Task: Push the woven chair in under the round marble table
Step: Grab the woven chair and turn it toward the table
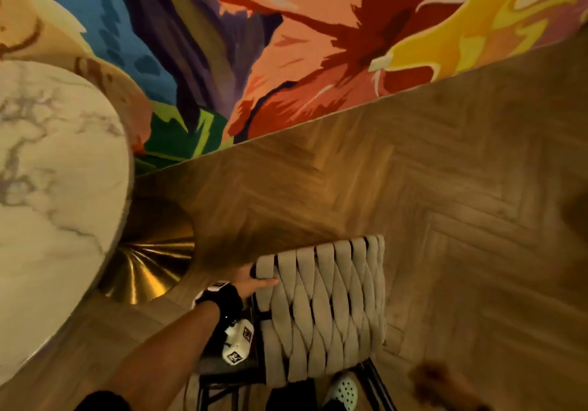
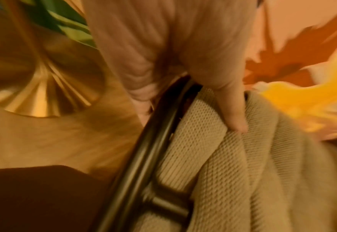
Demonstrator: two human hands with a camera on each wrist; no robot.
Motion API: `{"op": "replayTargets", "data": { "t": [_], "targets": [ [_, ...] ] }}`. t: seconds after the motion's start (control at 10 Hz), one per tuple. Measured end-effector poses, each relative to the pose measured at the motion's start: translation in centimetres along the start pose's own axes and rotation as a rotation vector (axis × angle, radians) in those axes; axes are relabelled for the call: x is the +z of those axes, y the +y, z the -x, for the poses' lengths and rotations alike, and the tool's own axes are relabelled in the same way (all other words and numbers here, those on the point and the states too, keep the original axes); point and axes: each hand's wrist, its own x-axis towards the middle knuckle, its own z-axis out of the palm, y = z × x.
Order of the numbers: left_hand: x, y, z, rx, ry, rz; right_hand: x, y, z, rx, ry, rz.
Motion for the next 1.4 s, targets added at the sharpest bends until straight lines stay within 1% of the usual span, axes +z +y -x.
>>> {"op": "replayTargets", "data": {
  "t": [0.1,0.2,0.3,0.4,0.5,0.6,0.7,0.8,0.9,1.0,1.1,1.2,1.3,1.4],
  "targets": [
    [1.4,1.2,2.0,0.028,-0.070,-0.101,-1.1,-8.6,-0.1,-0.235,0.008,0.370],
    [3.0,1.2,3.7,0.126,-0.065,-0.179,-3.5,-18.4,-2.5,-0.533,0.024,0.761],
    [3.1,1.5,6.4,0.176,-0.068,-0.177,-1.2,-24.1,-5.7,-0.530,-0.239,1.105],
    [1.8,2.2,9.7,0.218,-0.015,-0.137,1.2,-26.5,-5.7,-0.528,-0.342,1.202],
    [1.1,3.3,12.6,0.294,-0.010,-0.072,0.7,-28.1,-1.7,-0.713,-0.335,1.090],
    [1.1,5.9,13.8,0.426,0.041,-0.144,-1.4,-29.1,0.7,-0.774,-0.298,1.062],
    [0.4,9.3,15.2,0.561,0.092,-0.305,-3.9,-30.3,3.3,-0.842,-0.189,1.110],
    [0.3,12.1,16.6,0.576,-0.017,-0.507,-6.3,-29.2,6.3,-0.851,-0.042,1.128],
    [1.5,12.7,18.5,0.524,-0.042,-0.709,-6.5,-24.5,7.8,-0.810,0.081,1.164],
    [2.7,10.8,19.0,0.512,0.002,-0.673,-4.9,-19.3,5.7,-0.703,0.178,1.219],
    [2.7,5.0,19.0,0.386,0.078,-0.816,-3.4,-13.3,3.8,-0.622,0.188,1.203],
    [3.7,-2.9,18.8,0.261,0.027,-0.914,-2.5,-8.5,3.4,-0.573,0.187,1.152],
    [5.1,-10.9,20.5,0.083,0.032,-0.871,-0.1,-4.5,4.2,-0.591,0.182,1.086],
    [7.9,-16.4,23.5,0.060,0.146,-0.798,2.6,0.1,4.9,-0.557,0.132,1.078]
  ]
}}
